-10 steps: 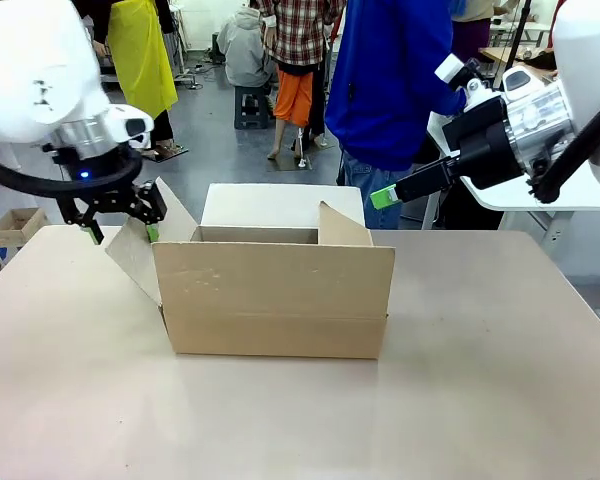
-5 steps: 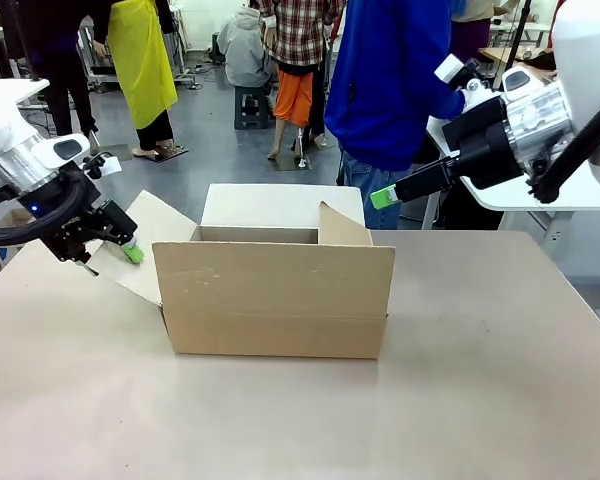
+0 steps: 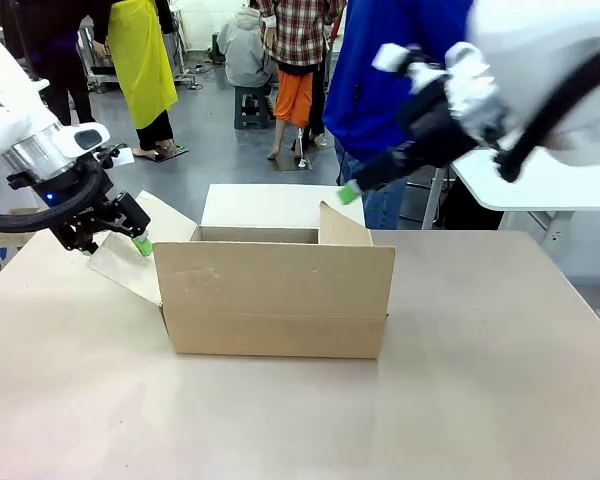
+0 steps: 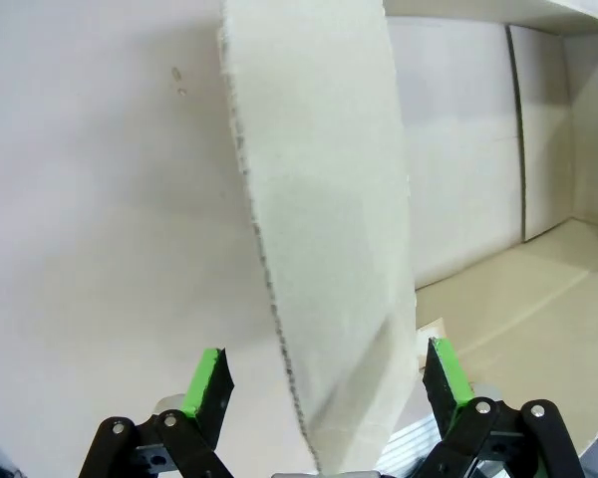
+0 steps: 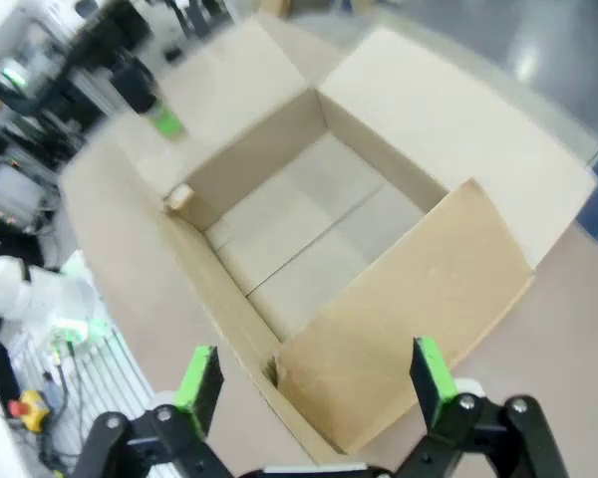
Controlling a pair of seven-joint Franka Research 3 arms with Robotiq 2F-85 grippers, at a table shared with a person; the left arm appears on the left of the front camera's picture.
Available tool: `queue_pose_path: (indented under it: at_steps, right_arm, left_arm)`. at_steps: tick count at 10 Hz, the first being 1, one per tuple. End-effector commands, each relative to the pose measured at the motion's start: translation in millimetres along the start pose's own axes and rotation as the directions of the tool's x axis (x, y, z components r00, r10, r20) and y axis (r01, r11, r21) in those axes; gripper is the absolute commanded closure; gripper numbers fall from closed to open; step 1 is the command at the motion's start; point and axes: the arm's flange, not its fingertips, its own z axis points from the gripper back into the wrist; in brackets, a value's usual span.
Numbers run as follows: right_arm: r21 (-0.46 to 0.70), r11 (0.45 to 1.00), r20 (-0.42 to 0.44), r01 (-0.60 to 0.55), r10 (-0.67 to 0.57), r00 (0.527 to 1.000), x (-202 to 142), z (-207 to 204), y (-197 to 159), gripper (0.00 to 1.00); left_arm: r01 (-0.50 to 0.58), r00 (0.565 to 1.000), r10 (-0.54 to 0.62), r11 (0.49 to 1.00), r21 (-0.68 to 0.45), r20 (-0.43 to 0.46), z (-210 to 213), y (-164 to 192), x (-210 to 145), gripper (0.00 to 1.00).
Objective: Pack the gift set into the box.
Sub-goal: Place both hands on the side flaps of the Package Box and spread them outward.
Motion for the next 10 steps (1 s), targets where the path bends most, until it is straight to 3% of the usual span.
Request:
queue_pose_path:
  at_steps: [1,3,4,5,6,7,8,10]
  right_arm:
    - [-0.237,0.965,-0.383,0.116,-0.202,0.901,89.8,-41.9,39.5,0.0]
    - [-0.364,0.929,-0.51,0.068,-0.26,0.82,103.7,-94.3,76.1,0.0]
    - [-0.293,0.956,-0.421,-0.013,-0.117,0.899,99.9,-80.0,72.2,0.0]
    - [-0.268,0.961,-0.299,0.062,-0.144,0.943,47.0,-76.4,33.1,0.0]
    - [-0.34,0.94,-0.359,0.027,-0.157,0.92,56.2,-80.3,53.6,0.0]
    - [-0.437,0.898,-0.449,0.051,-0.268,0.852,53.2,-86.7,64.1,0.0]
    - [-0.556,0.825,-0.41,0.101,-0.378,0.83,65.3,-94.3,87.6,0.0]
    - [-0.676,0.716,-0.341,0.176,-0.515,0.787,85.9,-114.3,96.5,0.0]
  left_arm:
    - [-0.011,1.0,0.011,1.0,0.015,0.003,3.4,3.2,-1.4,0.0]
    - [-0.011,1.0,0.011,1.0,0.015,0.003,3.4,3.2,-1.4,0.0]
    - [-0.011,1.0,0.011,1.0,0.015,0.003,3.4,3.2,-1.4,0.0]
    - [-0.011,1.0,0.011,1.0,0.015,0.003,3.4,3.2,-1.4,0.0]
    - [-0.011,1.0,0.011,1.0,0.015,0.003,3.4,3.2,-1.4,0.0]
    - [-0.011,1.0,0.011,1.0,0.015,0.003,3.4,3.2,-1.4,0.0]
    - [-0.011,1.0,0.011,1.0,0.015,0.003,3.4,3.2,-1.4,0.0]
    - [-0.011,1.0,0.011,1.0,0.015,0.003,3.4,3.2,-1.4,0.0]
